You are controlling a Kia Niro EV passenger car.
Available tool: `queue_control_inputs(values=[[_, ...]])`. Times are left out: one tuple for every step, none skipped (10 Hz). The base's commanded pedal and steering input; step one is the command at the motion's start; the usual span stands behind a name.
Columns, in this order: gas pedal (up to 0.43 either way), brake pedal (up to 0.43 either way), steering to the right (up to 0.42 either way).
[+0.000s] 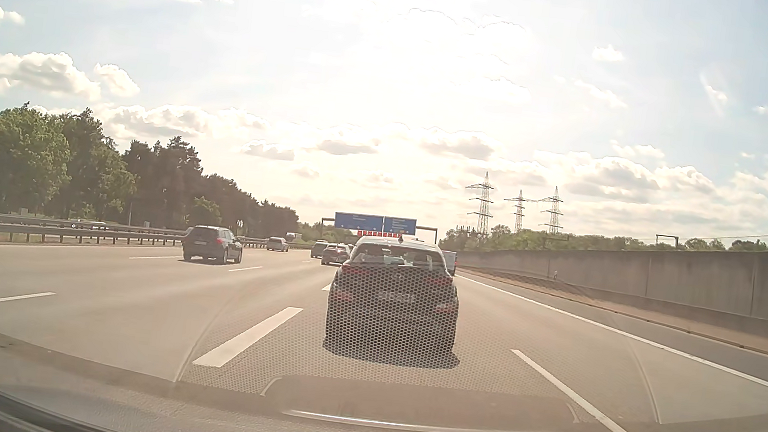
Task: Follow the waypoints while adhering to traffic rules and regulations
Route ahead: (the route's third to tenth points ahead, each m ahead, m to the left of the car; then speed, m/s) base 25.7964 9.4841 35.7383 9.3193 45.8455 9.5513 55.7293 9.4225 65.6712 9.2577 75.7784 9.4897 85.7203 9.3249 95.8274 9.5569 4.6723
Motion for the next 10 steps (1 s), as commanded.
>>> queue_control_inputs(values=[[0.000,0.000,-0.003],[0.000,0.000,-0.003],[0.000,0.000,-0.003],[0.000,0.000,-0.003],[0.000,0.000,-0.002],[0.020,0.000,-0.002],[0.098,0.000,-0.001],[0.118,0.000,0.000],[0.138,0.000,0.000],[0.150,0.000,0.002]])
